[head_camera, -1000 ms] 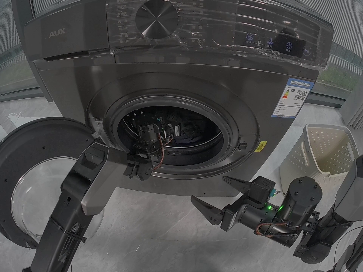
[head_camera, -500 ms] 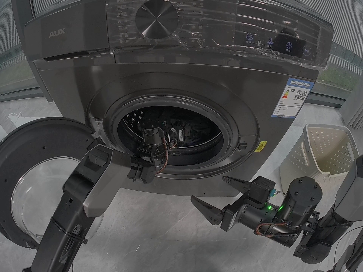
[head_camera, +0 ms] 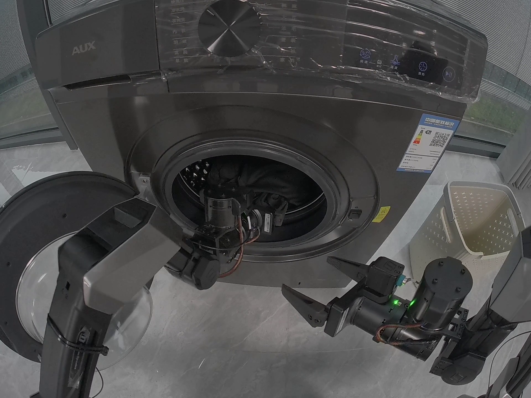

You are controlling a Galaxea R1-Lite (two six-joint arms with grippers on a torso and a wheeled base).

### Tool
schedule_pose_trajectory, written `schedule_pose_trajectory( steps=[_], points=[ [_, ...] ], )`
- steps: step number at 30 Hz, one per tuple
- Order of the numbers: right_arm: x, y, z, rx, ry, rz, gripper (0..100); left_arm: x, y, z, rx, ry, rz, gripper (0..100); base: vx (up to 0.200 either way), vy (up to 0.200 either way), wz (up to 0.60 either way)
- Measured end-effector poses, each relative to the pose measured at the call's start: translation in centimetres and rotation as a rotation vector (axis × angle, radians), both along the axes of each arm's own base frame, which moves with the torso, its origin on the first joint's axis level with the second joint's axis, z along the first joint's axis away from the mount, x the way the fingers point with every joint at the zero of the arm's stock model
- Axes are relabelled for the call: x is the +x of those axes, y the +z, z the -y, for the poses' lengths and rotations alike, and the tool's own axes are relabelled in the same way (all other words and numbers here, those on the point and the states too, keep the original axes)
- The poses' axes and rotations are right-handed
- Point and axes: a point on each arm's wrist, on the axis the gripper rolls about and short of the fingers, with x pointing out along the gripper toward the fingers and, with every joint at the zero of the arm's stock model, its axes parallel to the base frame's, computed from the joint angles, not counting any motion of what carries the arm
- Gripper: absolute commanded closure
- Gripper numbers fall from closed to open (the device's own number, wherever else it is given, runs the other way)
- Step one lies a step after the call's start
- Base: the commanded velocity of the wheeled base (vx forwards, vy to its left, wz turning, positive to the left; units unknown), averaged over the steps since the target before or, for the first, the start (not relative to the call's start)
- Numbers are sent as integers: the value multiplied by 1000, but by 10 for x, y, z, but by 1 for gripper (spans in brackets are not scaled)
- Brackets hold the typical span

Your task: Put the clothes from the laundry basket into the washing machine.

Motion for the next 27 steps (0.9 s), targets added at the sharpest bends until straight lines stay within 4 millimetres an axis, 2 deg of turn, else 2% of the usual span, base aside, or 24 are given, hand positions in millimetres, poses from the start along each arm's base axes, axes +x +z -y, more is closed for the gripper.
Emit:
schedule_pose_trajectory(
  steps=[15,22,27],
  points=[
    [-1,2,3,2,-3,2,0,-104,26,2,-6,-150,9,0,0,0,0],
    [-5,4,7,2,-2,2,0,-169,38,1,-4,-245,-24,0,0,0,0],
    [-9,8,12,12,9,10,0,-209,55,-17,-33,-265,-17,0,0,0,0]
  ],
)
